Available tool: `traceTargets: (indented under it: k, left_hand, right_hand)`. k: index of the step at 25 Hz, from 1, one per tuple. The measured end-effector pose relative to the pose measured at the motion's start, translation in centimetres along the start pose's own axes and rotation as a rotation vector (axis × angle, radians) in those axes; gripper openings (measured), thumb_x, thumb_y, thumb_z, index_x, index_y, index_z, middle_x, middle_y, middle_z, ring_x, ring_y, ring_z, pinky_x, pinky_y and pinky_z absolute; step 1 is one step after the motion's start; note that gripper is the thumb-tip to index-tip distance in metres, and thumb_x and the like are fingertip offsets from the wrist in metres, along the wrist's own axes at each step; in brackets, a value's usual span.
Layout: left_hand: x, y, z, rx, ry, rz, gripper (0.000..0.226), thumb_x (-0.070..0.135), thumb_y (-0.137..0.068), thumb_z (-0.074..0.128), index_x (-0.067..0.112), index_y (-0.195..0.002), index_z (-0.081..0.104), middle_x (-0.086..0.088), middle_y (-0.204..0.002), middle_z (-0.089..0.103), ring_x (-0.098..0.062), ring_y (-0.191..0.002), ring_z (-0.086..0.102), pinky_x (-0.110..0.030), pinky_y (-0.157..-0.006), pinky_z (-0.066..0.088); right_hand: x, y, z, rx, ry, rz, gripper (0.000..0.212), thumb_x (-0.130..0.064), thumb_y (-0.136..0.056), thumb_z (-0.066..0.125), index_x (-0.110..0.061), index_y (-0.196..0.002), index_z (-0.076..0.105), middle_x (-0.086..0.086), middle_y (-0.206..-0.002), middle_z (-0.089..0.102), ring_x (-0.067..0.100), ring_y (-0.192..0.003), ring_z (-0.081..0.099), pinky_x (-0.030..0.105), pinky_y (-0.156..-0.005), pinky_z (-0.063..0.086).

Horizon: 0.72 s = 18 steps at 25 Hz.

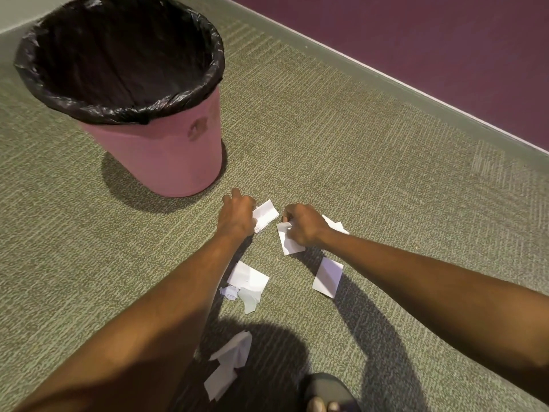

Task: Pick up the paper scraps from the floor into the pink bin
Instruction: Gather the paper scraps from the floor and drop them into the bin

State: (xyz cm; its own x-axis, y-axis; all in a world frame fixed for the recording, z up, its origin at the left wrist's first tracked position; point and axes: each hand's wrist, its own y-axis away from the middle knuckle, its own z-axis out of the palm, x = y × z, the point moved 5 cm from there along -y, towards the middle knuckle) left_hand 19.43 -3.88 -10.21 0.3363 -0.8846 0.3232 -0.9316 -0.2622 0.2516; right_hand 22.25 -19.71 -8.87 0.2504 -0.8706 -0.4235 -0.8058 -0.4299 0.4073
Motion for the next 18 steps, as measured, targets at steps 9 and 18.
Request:
traceTargets:
  k: [9, 18]
  left_hand:
    - [-2.6, 0.9, -1.3, 0.001, 0.356, -0.089, 0.020, 0.004, -0.076, 0.077, 0.010, -0.064, 0.063, -0.001, -0.066, 0.055, -0.012, -0.056, 0.046, -0.020, -0.048, 0.033]
    - [-1.3, 7.9, -14.4, 0.153, 0.876, 0.080, 0.024, 0.009, -0.077, 0.080, 0.013, -0.061, 0.063, 0.013, -0.050, 0.059, -0.004, -0.047, 0.055, -0.030, -0.058, 0.050]
  right_hand:
    - [-3.1, 2.2, -4.2, 0.063, -0.362, -0.020, 0.017, 0.008, -0.083, 0.064, -0.004, -0.095, 0.060, 0.002, -0.090, 0.057, 0.021, -0.079, 0.060, 0.024, -0.054, 0.049]
    - [-15.5, 6.8, -17.9, 0.349, -0.658, -0.300, 0.013, 0.004, -0.083, 0.069, 0.000, -0.094, 0.061, 0.013, -0.105, 0.063, 0.028, -0.083, 0.070, 0.034, -0.056, 0.061]
